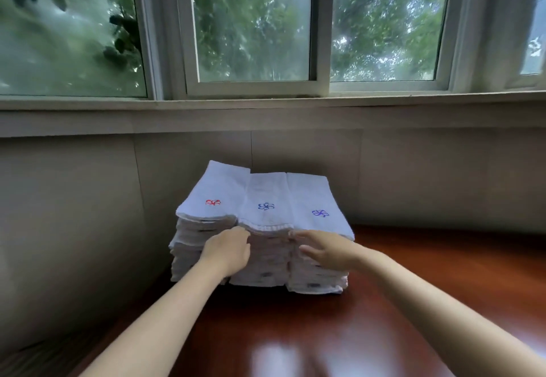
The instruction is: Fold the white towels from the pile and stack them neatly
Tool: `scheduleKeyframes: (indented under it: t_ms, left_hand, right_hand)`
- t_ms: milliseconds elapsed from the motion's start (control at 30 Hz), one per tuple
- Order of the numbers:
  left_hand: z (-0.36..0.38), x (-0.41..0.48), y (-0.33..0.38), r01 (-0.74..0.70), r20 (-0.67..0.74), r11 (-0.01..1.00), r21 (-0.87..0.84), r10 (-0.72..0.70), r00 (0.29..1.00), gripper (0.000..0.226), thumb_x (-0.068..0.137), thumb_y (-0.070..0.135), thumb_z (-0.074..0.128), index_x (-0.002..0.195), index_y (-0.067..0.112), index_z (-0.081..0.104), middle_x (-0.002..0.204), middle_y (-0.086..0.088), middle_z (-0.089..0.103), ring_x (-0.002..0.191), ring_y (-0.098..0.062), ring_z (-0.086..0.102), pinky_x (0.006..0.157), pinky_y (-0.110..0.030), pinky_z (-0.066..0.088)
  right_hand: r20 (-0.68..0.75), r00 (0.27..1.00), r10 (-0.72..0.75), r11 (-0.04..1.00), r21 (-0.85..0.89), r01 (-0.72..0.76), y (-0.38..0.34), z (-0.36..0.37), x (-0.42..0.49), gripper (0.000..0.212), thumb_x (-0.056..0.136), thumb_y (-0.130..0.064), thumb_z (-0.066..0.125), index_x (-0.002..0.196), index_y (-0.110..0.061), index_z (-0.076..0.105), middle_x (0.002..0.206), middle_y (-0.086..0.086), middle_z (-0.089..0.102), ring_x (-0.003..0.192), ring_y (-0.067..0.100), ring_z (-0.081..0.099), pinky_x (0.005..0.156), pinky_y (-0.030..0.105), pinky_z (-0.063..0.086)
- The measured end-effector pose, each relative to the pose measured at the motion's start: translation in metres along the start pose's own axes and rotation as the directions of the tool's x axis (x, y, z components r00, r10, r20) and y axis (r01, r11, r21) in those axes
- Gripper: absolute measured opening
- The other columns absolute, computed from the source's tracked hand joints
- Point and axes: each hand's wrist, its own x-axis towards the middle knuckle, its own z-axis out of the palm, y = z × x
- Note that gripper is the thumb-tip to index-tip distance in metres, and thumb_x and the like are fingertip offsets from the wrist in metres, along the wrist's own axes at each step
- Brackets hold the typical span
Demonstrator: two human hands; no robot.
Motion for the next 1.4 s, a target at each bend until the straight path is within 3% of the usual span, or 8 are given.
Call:
scheduleKeyframes:
  t_ms: [367,533,667,800,967,1167,1300,1400]
  left_hand:
    - [-0.007,-0.02,0.012,-0.039,-0.076,0.99,-0.132,0.029,0.997,0.033,0.099,0.028,0.038,0.127,0.025,0.056,0.133,0.007,0.049,0.122,-0.017,0.049,0.098,-0.038,0.043]
    - [-0.013,0.015,-0.006,-0.065,-0.286,0.98,-0.187,0.009,0.958,0.027,0.096,0.02,0.041,0.109,0.022,0.065,0.116,0.004,0.059,0.107,-0.02,0.057,0.087,-0.035,0.047]
    - [-0.028,0.085,-0.044,0.002,-0.344,0.976,-0.218,-0.078,0.936,0.028,0.094,0.018,0.043,0.111,0.021,0.065,0.12,0.001,0.057,0.104,-0.022,0.057,0.088,-0.034,0.046]
    - [-0.033,0.188,-0.086,0.111,-0.174,0.989,-0.1,-0.127,0.977,0.04,0.098,0.03,0.041,0.137,0.024,0.047,0.145,-0.005,0.036,0.12,-0.028,0.051,0.098,-0.035,0.042]
    - [-0.019,0.297,-0.124,0.219,0.027,0.976,0.025,-0.219,0.975,0.056,0.098,0.051,0.035,0.15,0.038,0.019,0.159,-0.01,0.008,0.145,-0.034,0.014,0.117,-0.044,0.017]
    - [0.022,0.332,-0.14,0.294,0.045,0.955,0.031,-0.295,0.954,0.067,0.084,0.078,0.024,0.144,0.056,0.003,0.159,-0.002,-0.018,0.145,-0.031,-0.02,0.112,-0.06,-0.005]
    - [0.036,0.324,-0.147,0.332,0.135,0.943,-0.014,-0.327,0.935,0.071,0.081,0.083,0.018,0.143,0.057,-0.004,0.158,-0.001,-0.022,0.145,-0.033,-0.017,0.114,-0.057,-0.003]
    - [0.022,0.324,-0.144,0.328,0.242,0.944,-0.025,-0.313,0.918,0.072,0.083,0.08,0.019,0.145,0.054,-0.008,0.156,-0.002,-0.028,0.144,-0.033,-0.021,0.114,-0.056,-0.006]
  right_hand:
    - [-0.056,0.983,0.176,0.984,0.014,-0.176,0.034,-0.009,-0.044,0.044,0.1,-0.036,0.043,0.139,-0.016,0.044,0.146,0.002,0.044,0.132,0.018,0.041,0.102,0.023,0.031]
    - [-0.179,0.966,0.185,0.982,0.056,-0.178,0.047,-0.01,0.006,0.043,0.1,-0.036,0.042,0.138,-0.017,0.044,0.141,0.007,0.046,0.125,0.019,0.047,0.103,0.03,0.035]
    - [-0.203,0.968,0.148,0.988,0.062,-0.138,0.059,-0.01,0.083,0.042,0.1,-0.038,0.04,0.137,-0.019,0.044,0.138,0.008,0.047,0.121,0.022,0.049,0.101,0.032,0.036]
    - [-0.262,0.956,0.129,0.989,0.109,-0.104,0.061,-0.003,0.191,0.044,0.101,-0.036,0.039,0.141,-0.018,0.039,0.141,0.01,0.044,0.126,0.026,0.045,0.1,0.032,0.034]
    - [-0.293,0.948,0.123,0.99,0.096,-0.099,0.056,-0.004,0.327,0.049,0.101,-0.036,0.034,0.146,-0.017,0.03,0.143,0.015,0.036,0.13,0.033,0.036,0.102,0.039,0.033]
    - [-0.113,0.971,0.212,0.977,0.006,-0.212,0.046,0.022,0.394,0.053,0.096,-0.057,0.019,0.148,-0.047,0.008,0.16,0.007,0.002,0.144,0.039,-0.008,0.113,0.055,-0.004]
    - [-0.043,0.975,0.219,0.958,-0.181,-0.224,0.041,0.042,0.39,0.055,0.095,-0.059,0.011,0.148,-0.045,0.006,0.16,0.008,-0.002,0.143,0.04,-0.014,0.111,0.056,-0.013]
    - [0.059,0.949,0.31,0.948,-0.093,-0.304,0.034,0.024,0.395,0.055,0.097,-0.044,0.017,0.15,-0.038,0.002,0.16,0.008,-0.002,0.143,0.04,-0.012,0.112,0.058,-0.01]
